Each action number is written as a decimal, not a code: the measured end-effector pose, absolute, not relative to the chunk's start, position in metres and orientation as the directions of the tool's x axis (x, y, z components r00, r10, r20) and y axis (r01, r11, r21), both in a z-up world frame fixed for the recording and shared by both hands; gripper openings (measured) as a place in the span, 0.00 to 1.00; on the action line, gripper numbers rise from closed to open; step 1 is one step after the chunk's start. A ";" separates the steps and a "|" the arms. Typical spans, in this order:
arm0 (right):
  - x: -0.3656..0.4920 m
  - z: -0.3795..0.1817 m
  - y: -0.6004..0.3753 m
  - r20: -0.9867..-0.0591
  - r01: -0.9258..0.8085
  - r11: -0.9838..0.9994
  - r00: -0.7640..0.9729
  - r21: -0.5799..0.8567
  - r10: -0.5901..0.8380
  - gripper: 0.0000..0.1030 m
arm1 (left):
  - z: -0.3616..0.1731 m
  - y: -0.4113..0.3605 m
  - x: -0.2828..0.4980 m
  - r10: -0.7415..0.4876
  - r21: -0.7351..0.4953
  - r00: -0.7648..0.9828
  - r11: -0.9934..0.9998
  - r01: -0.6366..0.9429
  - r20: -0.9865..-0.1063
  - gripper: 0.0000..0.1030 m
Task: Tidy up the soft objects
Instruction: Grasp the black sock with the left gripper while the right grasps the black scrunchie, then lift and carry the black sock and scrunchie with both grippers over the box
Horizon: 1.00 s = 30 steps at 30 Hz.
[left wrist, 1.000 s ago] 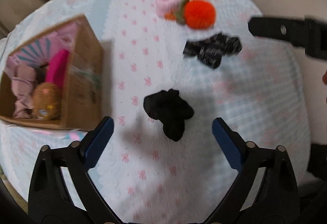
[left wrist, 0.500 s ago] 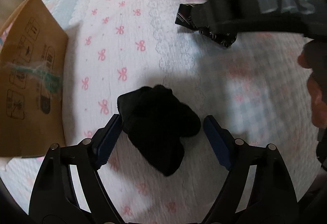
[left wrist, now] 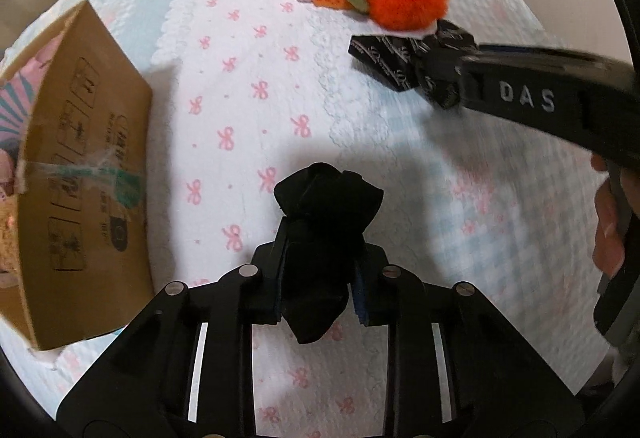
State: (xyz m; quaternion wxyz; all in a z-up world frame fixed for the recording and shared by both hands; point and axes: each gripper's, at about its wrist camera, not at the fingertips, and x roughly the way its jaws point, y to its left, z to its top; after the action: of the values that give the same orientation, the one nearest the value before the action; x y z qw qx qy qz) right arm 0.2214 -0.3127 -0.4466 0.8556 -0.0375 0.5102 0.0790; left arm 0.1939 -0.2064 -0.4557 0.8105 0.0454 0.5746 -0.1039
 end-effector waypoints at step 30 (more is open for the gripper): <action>0.132 -0.218 -0.287 -0.752 -0.201 0.978 0.636 0.056 0.174 0.28 | -0.217 -0.154 0.152 -0.133 -0.084 0.561 0.990 0.111 -0.817 0.21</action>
State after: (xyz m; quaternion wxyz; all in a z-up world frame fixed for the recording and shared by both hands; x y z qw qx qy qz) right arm 0.1321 -0.2874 -0.2176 0.9044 -0.0166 0.4136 0.1036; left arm 0.1523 -0.1544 -0.2172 0.8834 -0.0116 0.4634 -0.0691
